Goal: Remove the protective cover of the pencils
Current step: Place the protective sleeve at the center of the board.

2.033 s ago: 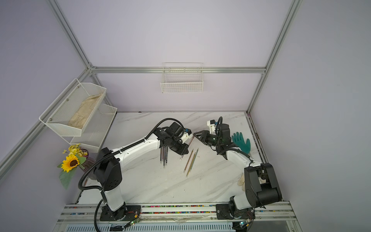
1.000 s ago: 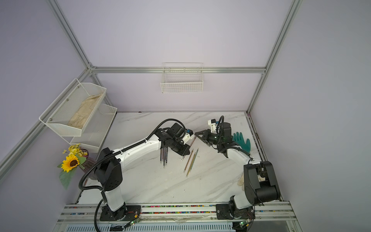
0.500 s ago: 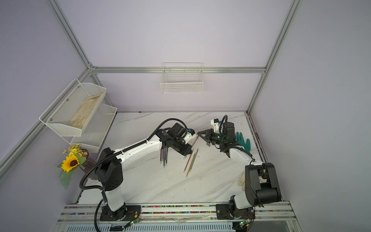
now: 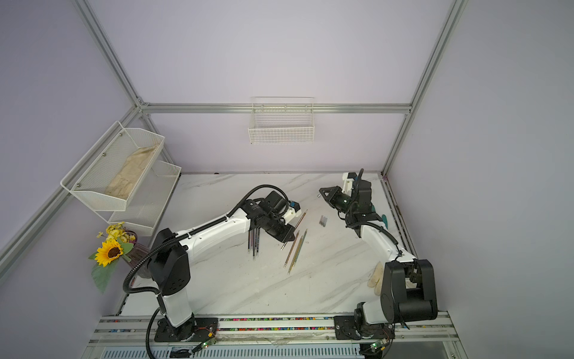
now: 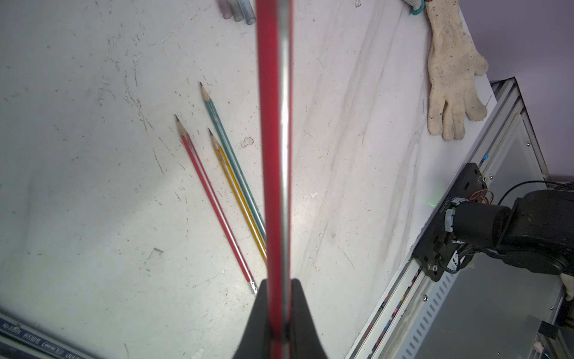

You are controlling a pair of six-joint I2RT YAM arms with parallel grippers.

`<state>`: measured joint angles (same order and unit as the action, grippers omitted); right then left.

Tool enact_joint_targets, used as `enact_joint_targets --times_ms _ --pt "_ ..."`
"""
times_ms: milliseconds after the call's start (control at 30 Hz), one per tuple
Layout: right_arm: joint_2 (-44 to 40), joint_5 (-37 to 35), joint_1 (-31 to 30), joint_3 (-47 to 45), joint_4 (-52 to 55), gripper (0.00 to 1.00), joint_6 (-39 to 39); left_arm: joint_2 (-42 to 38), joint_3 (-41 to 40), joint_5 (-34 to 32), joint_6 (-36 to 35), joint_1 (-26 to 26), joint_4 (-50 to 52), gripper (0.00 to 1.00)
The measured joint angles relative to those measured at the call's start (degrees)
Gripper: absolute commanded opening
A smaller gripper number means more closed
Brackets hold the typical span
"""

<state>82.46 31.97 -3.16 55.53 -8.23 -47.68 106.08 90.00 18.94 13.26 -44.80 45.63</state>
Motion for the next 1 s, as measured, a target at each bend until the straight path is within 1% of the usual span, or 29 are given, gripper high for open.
enact_joint_targets --times_ms 100,233,333,400,500,667,1000 --pt "1.1 -2.4 -0.1 0.9 0.3 0.0 -0.4 0.0 0.0 -0.1 0.0 0.0 0.2 0.0" --pt "1.9 -8.0 0.1 2.1 6.5 0.0 0.7 0.0 -0.7 -0.5 0.2 0.2 0.2 0.0" --pt "1.9 -10.5 1.4 1.1 10.2 0.0 1.8 0.5 -2.1 -0.7 1.1 0.6 0.3 0.0" --pt "2.8 -11.0 2.3 0.3 12.4 0.0 3.0 1.4 -2.8 -0.6 1.6 1.4 0.3 0.0" --pt "6.5 -10.1 3.4 -1.0 13.9 0.0 5.1 3.1 -4.0 -0.7 2.4 3.2 0.3 0.0" --pt "11.0 -10.2 3.5 -5.3 16.4 0.0 8.2 5.1 -4.6 -0.5 2.9 5.4 0.4 0.0" --pt "15.4 -10.3 4.1 -6.3 15.6 0.0 10.4 9.2 -4.6 0.3 4.1 5.9 0.4 0.01"
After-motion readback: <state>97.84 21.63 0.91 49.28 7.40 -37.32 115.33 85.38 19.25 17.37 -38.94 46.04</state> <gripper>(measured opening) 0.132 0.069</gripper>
